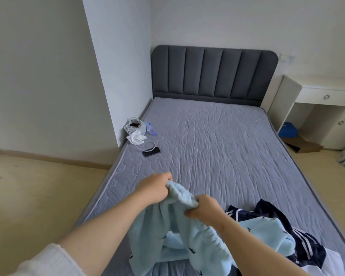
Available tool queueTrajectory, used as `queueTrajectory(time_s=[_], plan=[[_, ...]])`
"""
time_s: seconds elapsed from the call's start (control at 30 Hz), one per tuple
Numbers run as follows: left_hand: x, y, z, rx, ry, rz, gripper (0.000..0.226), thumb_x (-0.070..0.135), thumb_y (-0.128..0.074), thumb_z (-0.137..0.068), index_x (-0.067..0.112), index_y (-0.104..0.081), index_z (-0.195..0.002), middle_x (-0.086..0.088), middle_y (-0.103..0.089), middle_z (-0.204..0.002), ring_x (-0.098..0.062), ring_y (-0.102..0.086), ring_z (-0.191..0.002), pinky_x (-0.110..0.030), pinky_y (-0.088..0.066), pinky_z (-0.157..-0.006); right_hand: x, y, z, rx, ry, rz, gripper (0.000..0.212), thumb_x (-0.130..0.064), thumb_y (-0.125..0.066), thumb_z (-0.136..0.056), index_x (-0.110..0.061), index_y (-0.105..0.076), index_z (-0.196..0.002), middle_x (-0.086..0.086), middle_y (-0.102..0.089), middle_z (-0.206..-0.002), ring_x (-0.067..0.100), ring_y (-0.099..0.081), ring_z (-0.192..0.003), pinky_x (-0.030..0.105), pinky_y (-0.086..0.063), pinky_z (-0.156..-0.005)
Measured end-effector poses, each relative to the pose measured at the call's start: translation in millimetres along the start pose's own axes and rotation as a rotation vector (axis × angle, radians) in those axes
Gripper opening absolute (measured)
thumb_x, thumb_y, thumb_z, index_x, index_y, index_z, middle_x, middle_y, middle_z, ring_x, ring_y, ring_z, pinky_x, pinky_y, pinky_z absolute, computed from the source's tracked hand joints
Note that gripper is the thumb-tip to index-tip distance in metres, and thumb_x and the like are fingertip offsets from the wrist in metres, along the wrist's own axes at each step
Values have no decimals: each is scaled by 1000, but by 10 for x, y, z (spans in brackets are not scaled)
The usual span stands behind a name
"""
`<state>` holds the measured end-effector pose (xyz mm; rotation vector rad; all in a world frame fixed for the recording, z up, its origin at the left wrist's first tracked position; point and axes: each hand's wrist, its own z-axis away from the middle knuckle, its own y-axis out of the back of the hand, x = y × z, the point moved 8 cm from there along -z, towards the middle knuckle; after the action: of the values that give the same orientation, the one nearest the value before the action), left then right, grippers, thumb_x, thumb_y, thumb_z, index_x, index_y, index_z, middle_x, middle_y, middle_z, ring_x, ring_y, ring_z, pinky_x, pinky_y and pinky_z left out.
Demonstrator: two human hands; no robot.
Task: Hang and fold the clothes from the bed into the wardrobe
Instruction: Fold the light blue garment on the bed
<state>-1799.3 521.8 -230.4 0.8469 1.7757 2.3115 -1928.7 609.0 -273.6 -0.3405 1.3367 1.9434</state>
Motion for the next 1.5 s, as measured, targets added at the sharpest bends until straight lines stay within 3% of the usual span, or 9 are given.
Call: queueTrajectory(time_s=[0.2,0.57,0.87,0.97,1.07,1.13,1.23,1.37,1.5], plan=[[296,1420,-126,305,-70,-213,29,0,-35,-76,17,-40,-99,-8,-56,-95,-26,-47,-78,-31,-36,-62,-924,1290,-50,380,119,153,16,-10,-43,-82,-21,-41,-71,-2,-53,-79,20,-50,-80,40,-34,-90],[1011,4052,454,1002,-67,-578,34,-3,-42,-76,9,-42,-108,-12,-60,-101,-30,-50,-92,-34,-30,-60,-2680,3209,1021,1100,492,450,19,-16,-43,-91,-16,-51,-108,8,-55,-108,30,-55,-99,35,-28,-77],[1239,5074,1204,1371,-235,-487,27,0,-47,-78,12,-45,-102,-10,-55,-106,-32,-50,-95,-35,-28,-59,-3280,4028,1871,1515,665,624,17,-23,-48,-95,-17,-50,-110,11,-59,-103,34,-61,-91,32,-29,-65],[1118,5082,1118,1207,-271,-401,24,10,-51,-81,17,-40,-102,-3,-52,-99,-28,-49,-81,-32,-31,-62,-3315,4071,1874,1360,778,536,28,-36,-57,-89,-16,-53,-108,13,-61,-99,35,-60,-88,31,-31,-60],[947,4788,913,811,-344,-201,33,20,-68,-79,25,-41,-97,4,-56,-88,-23,-55,-81,-26,-33,-65,-3244,3862,1607,967,835,529,32,-42,-69,-79,-15,-59,-93,7,-63,-86,29,-59,-87,27,-28,-62],[786,4404,791,539,-288,-218,36,31,-77,-73,31,-45,-89,11,-55,-82,-13,-54,-78,-23,-36,-65,-3060,3554,1330,680,768,573,35,-48,-73,-72,-18,-59,-80,-4,-60,-77,16,-56,-75,26,-32,-59],[506,3788,623,220,-214,-258,29,39,-78,-71,25,-56,-82,7,-62,-87,-12,-59,-84,-24,-46,-73,-2661,3133,965,384,609,507,45,-53,-77,-64,-14,-67,-87,-6,-68,-81,10,-61,-73,20,-48,-66],[214,3311,502,100,-107,-167,51,66,-62,-70,15,-62,-76,4,-67,-79,-13,-61,-74,-26,-48,-76,-2196,2657,644,-29,378,390,45,-48,-79,-61,-21,-71,-96,-4,-74,-93,16,-71,-86,34,-54,-87],[104,3061,418,86,-112,-137,42,58,-65,-75,17,-59,-69,7,-61,-70,-7,-54,-65,-23,-46,-71,-1955,2483,479,-46,299,432,36,-39,-76,-71,-19,-69,-101,-4,-73,-96,16,-70,-89,33,-54,-88]])
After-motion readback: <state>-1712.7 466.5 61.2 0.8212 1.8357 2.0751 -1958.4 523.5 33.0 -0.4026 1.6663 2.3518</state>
